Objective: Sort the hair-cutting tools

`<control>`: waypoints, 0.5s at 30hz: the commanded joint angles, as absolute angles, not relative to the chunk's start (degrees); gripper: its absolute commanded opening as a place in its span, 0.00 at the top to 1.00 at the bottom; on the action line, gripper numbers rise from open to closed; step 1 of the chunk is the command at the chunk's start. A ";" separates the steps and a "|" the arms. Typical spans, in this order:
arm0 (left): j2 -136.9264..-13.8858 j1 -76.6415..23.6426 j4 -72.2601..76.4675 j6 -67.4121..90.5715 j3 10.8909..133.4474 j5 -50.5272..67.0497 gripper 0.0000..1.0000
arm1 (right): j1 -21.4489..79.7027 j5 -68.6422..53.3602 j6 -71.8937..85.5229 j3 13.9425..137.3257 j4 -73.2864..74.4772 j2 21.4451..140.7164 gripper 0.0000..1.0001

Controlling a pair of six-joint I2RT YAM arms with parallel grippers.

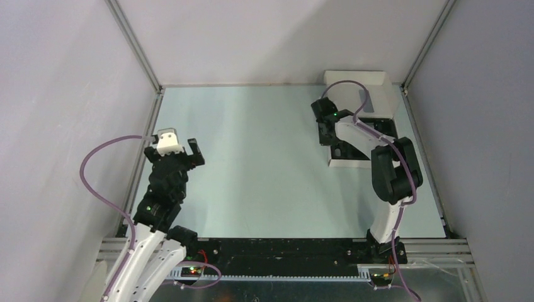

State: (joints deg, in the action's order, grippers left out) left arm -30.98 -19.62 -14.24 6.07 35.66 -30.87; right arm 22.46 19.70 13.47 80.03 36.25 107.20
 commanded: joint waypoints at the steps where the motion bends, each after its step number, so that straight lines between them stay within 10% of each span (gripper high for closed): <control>1: -28.80 -20.60 -12.67 7.20 35.31 -31.65 0.02 | 30.91 13.57 24.84 78.55 44.55 105.61 1.00; 15: -24.56 -25.84 -14.15 8.28 35.24 -35.03 0.02 | 59.49 11.79 44.92 93.38 54.31 109.73 1.00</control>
State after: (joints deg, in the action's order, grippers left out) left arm -25.34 -24.53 -14.31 6.74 35.40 -32.27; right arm 53.17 13.61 37.34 84.01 49.23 106.59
